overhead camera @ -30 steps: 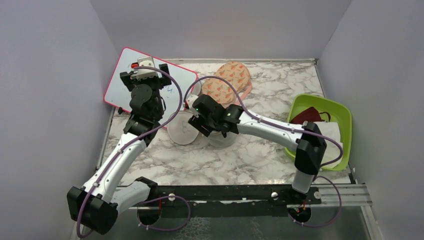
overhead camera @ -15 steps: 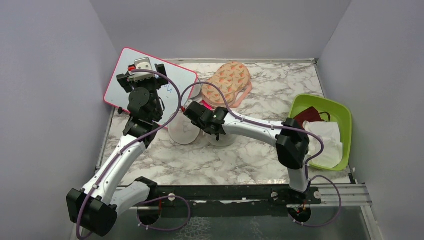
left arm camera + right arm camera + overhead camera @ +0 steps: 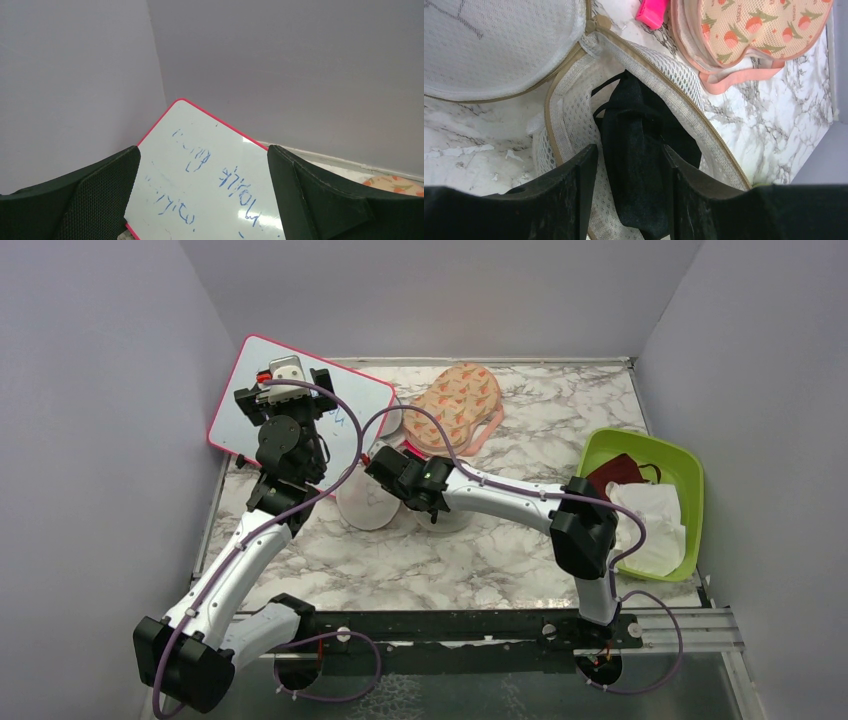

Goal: Unzip the laundry bag and remove the bra
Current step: Pick up the bra from the laundry bag.

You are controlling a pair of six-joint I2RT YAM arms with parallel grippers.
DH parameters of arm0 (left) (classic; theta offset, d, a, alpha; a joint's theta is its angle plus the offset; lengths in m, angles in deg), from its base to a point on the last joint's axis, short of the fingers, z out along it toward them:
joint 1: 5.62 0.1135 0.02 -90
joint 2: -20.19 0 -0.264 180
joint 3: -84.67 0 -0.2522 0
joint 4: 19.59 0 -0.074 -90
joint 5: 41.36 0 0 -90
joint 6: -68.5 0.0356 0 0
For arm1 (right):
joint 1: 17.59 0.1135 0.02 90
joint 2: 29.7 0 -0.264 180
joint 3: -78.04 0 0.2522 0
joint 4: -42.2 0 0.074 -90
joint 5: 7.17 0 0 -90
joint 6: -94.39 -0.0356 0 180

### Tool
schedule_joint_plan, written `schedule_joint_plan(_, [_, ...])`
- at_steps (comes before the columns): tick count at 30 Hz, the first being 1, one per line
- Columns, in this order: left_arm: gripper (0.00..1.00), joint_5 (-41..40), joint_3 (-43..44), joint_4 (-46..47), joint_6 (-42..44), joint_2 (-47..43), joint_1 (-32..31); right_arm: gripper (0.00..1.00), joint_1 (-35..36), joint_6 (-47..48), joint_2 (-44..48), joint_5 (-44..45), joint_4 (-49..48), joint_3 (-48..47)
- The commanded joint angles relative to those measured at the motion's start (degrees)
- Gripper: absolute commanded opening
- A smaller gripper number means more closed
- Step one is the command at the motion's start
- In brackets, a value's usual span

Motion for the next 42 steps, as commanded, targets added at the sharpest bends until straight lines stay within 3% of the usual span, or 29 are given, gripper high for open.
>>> schedule_joint_plan(1, [0.93,0.8,-0.4,1.7,-0.3,-0.9,0.3,0.49,0.6,-1.0,0.6,-1.0,-2.9,-1.9])
schedule_joint_plan(6, [0.93,0.8,-0.5,1.7,-0.2,-0.9,0.3,0.48,0.5,-0.9,-3.2,3.8,0.2,-5.0])
schedule_joint_plan(11, [0.93,1.1,-0.5,1.7,-0.2,-0.7,0.3,0.37,0.5,-0.1,-3.4,4.6,0.4,-5.4])
schedule_joint_plan(21, [0.93,1.3,-0.5,1.7,-0.3,-0.7,0.3,0.44,0.6,0.1,-6.0,4.4,0.7,-4.4])
schedule_joint_plan(29, [0.93,1.4,-0.5,1.7,-0.3,-0.8,0.3,0.41,0.6,1.8,-7.4,6.9,-0.8,-3.8])
schedule_joint_plan(32, [0.93,1.3,-0.5,1.7,-0.2,-0.8,0.3,0.32,0.6,2.4,-7.7,7.5,-1.3,-3.3])
schedule_joint_plan(36, [0.93,1.3,-0.5,1.7,-0.2,-0.8,0.3,0.02,0.6,1.2,-6.2,6.4,-0.5,-2.9])
schedule_joint_plan(42, [0.93,1.6,-0.4,1.7,-0.4,-0.8,0.2,0.01,0.6,0.3,4.2,-3.0,-4.7,1.6])
